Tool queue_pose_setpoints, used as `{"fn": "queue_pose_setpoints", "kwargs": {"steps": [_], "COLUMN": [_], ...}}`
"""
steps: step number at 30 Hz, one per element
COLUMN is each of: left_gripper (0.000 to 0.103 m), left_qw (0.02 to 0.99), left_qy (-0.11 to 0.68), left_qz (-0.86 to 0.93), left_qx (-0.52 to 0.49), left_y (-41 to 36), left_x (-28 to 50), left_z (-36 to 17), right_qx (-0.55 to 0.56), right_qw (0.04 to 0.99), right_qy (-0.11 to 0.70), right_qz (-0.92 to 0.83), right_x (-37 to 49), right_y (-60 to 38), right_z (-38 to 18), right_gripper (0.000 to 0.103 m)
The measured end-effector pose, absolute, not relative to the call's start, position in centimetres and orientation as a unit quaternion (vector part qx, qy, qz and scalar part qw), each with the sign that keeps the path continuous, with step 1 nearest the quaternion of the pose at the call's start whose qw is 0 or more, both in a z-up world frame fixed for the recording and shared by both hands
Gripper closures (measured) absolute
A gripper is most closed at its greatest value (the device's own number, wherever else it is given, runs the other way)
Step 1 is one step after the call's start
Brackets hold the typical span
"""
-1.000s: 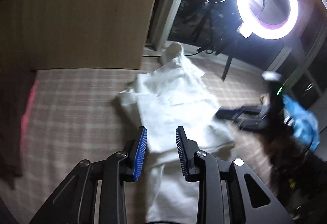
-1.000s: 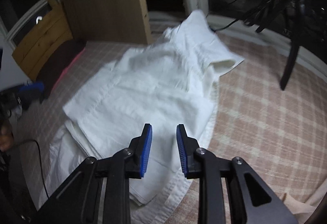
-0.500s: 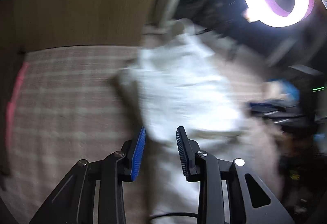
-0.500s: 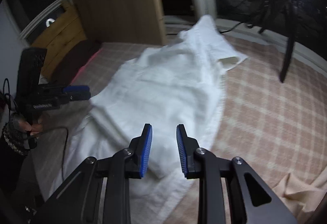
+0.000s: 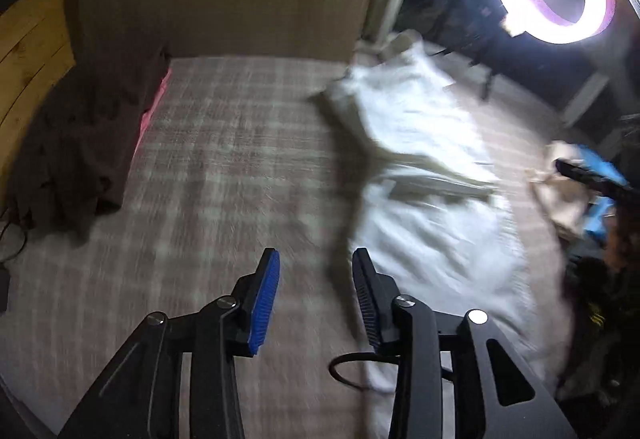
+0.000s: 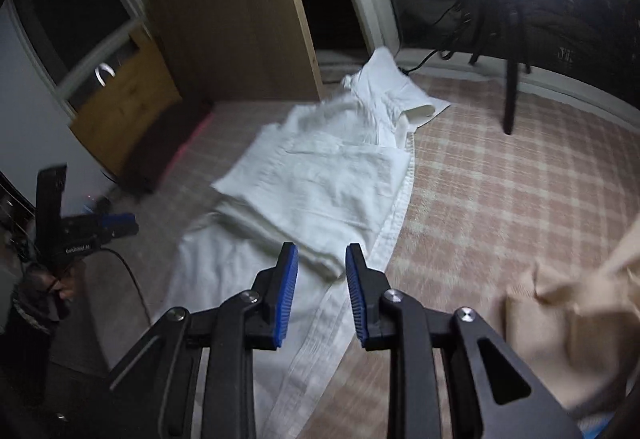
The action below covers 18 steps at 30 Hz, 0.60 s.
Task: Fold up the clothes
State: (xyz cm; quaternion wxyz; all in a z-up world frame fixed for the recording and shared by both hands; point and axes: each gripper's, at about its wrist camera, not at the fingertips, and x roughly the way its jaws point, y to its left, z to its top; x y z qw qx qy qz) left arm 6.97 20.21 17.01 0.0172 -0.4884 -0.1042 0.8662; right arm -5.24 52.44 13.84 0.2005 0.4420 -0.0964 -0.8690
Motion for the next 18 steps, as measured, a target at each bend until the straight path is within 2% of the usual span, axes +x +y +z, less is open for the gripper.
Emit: {"fn": "queue_pose_setpoints", "kwargs": {"steps": [3,7,14,18], "left_gripper": [0.061,0.058,0.056,0.056], "left_qw": [0.051,0.092,0.133,0.141], "left_qy": [-0.122,-0.126,-0.179,-0.160], "left_qz": [0.860,0.834,0.779,0.775], "left_qx": [-0.492,-0.529,-0.586,-0.595], "left_y": [20.7,22.0,24.2,26.1], "left_x": [10.1,14.0,18.0,17.3], "left_z": [18.4,17.2,11.1,9.1], "right_qx": [0.434,0.459,0.523,0.534], "right_qw": [0.191,0.178,0.103,0.075], "right_qy": [-0.111,-0.129,-0.198,-0.182], "right_qz": [-0.874,-0.861,-0.823,-0.822], "right_x": [0.0,7.8,15.9,16.7], "right_y": [54.5,55.7,52.2,50.0], "right_z": [15.2,14.1,6.5,4.6], "right_gripper": [0.078,0.073,0.071,0.071]}}
